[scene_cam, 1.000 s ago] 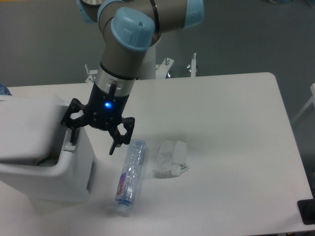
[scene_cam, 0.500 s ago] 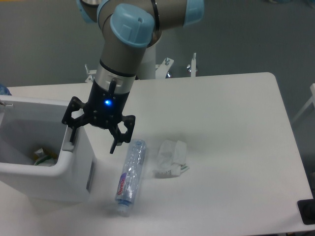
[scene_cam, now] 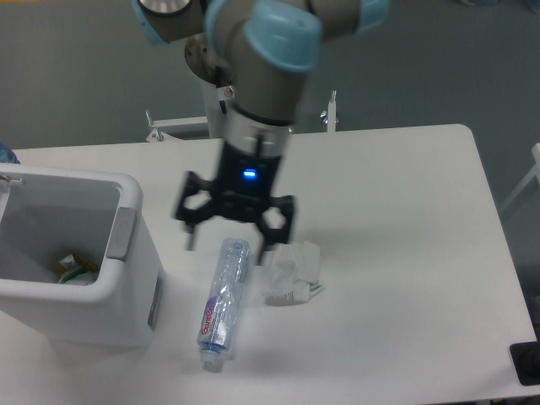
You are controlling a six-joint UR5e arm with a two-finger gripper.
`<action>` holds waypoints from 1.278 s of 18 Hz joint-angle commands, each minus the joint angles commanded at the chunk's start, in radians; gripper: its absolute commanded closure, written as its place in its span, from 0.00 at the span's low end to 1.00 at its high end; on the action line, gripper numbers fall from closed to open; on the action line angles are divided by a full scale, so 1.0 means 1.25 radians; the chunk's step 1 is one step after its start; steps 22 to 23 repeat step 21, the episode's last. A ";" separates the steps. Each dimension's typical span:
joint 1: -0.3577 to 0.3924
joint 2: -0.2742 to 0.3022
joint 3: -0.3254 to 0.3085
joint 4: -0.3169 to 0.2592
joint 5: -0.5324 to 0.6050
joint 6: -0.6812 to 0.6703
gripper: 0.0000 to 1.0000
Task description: Open the trash can
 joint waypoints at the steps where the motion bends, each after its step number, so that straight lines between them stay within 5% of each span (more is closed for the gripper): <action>1: 0.015 -0.015 0.000 0.000 0.024 0.039 0.00; 4: 0.035 -0.042 0.002 0.000 0.136 0.139 0.00; 11: 0.052 -0.054 -0.018 -0.006 0.199 0.379 0.00; 23: 0.046 -0.050 -0.054 -0.004 0.261 0.475 0.00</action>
